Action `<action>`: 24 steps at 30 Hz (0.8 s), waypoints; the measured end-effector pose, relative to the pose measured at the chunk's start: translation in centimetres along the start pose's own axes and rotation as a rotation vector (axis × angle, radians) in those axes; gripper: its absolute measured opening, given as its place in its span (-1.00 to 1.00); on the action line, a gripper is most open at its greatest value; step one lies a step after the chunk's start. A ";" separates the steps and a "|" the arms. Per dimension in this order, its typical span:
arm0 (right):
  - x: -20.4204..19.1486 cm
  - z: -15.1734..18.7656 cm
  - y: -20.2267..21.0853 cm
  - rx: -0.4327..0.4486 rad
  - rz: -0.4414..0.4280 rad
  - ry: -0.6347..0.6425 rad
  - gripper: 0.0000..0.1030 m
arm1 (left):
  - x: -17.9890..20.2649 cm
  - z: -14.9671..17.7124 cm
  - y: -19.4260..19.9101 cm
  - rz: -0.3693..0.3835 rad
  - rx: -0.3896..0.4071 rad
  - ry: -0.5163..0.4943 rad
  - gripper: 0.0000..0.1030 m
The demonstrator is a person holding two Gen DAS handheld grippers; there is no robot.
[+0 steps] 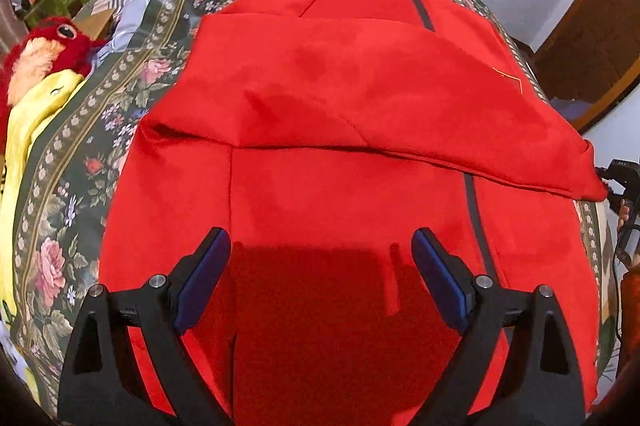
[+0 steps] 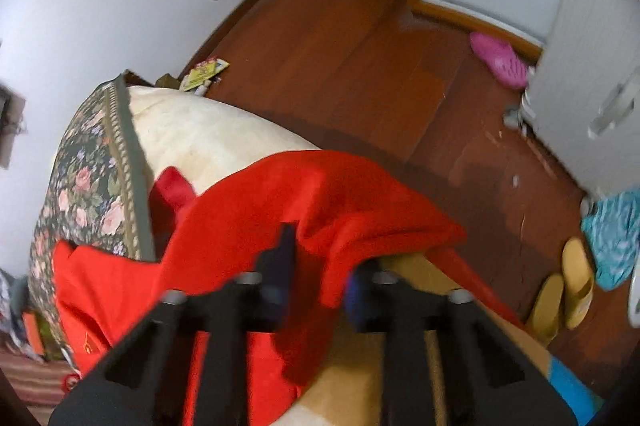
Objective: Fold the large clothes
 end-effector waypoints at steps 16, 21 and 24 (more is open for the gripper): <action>-20.1 6.7 17.9 0.276 -0.368 0.550 -0.89 | -1.6 1.5 3.2 -0.027 0.050 -0.033 0.79; -25.4 14.4 16.6 0.132 -0.483 0.721 -0.89 | -1.6 2.0 4.4 -0.042 0.070 -0.066 0.79; -27.0 18.5 12.6 0.010 -0.441 0.791 -0.88 | -1.9 2.3 5.3 -0.034 0.082 -0.060 0.79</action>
Point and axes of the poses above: each gripper's, at about its wrist camera, not at the fingertips, and y roughly against the way its jaws point, x to its right, z to its underside, the point moved 6 cm from there along -y, roughly the way its jaws point, and after that the axes turned 1 degree about -x, right-handed, at the moved point
